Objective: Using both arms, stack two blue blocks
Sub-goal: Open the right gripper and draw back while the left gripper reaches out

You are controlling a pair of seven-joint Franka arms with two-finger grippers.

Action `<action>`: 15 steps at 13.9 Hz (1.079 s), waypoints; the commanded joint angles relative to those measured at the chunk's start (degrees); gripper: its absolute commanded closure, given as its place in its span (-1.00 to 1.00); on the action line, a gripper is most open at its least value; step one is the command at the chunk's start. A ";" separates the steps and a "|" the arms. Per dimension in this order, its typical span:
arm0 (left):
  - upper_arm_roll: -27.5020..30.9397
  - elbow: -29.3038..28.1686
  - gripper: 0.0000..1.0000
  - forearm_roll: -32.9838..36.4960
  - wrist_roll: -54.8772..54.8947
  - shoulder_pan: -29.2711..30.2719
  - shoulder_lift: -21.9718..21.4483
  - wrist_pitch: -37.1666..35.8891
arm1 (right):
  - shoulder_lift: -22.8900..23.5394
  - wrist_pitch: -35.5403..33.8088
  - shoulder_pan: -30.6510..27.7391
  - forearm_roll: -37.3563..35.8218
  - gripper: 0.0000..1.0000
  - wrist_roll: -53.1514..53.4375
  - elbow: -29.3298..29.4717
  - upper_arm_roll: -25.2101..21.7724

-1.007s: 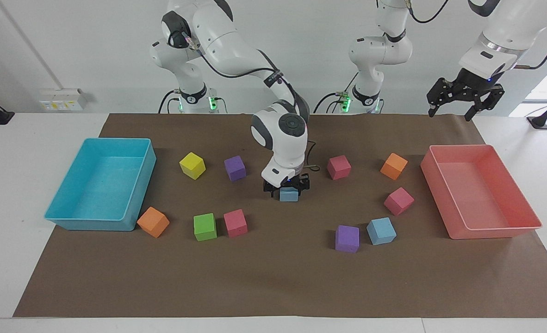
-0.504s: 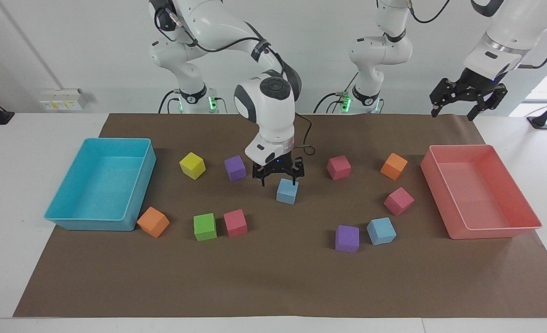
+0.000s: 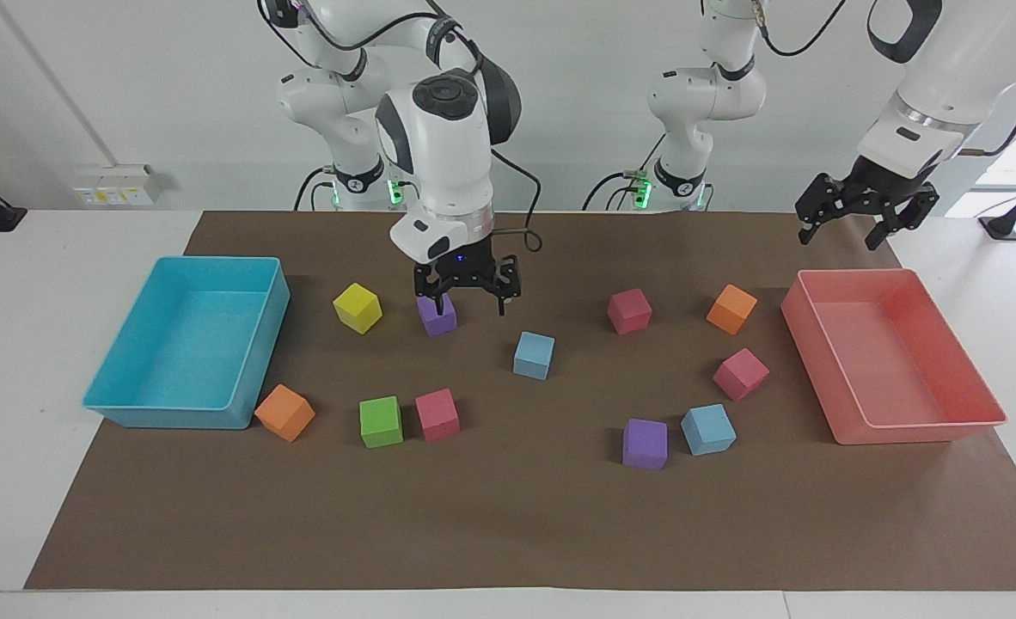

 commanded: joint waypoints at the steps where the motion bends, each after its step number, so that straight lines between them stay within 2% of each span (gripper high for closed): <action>1: 0.41 1.80 -1.00 -0.30 -3.17 -2.54 4.49 3.95 | -2.41 -0.53 -3.99 5.22 -1.00 -1.53 -2.40 0.58; 4: 0.41 1.71 -1.00 -0.13 -4.76 -3.07 7.75 8.78 | -3.37 0.78 -7.51 17.25 -1.00 -4.06 -5.64 0.49; 6: 0.41 1.62 -1.00 0.74 -8.70 -4.91 10.47 12.99 | -3.55 0.44 -10.49 20.77 -1.00 -13.61 -7.06 0.58; 8: 0.41 0.75 -1.00 2.33 -11.17 -6.14 13.20 17.39 | -3.47 0.96 -11.82 27.71 -1.00 -17.78 -9.51 0.40; 10: 0.41 0.48 -1.00 3.81 -13.71 -7.38 16.80 20.64 | -2.85 4.46 -11.65 30.62 -1.00 -21.55 -12.15 0.49; 11: 0.41 0.22 -1.00 4.35 -15.38 -7.99 18.03 22.58 | -2.76 7.35 -11.21 33.25 -0.86 -22.26 -14.34 0.49; 12: 0.41 -0.13 -1.00 4.35 -16.27 -8.08 19.18 24.16 | -2.50 10.51 -10.60 35.36 -0.62 -23.66 -16.19 0.58; 15: 0.23 -1.54 -1.00 4.35 -17.76 -8.17 21.20 27.86 | 0.83 12.91 -9.19 41.17 0.48 -29.38 -17.70 0.58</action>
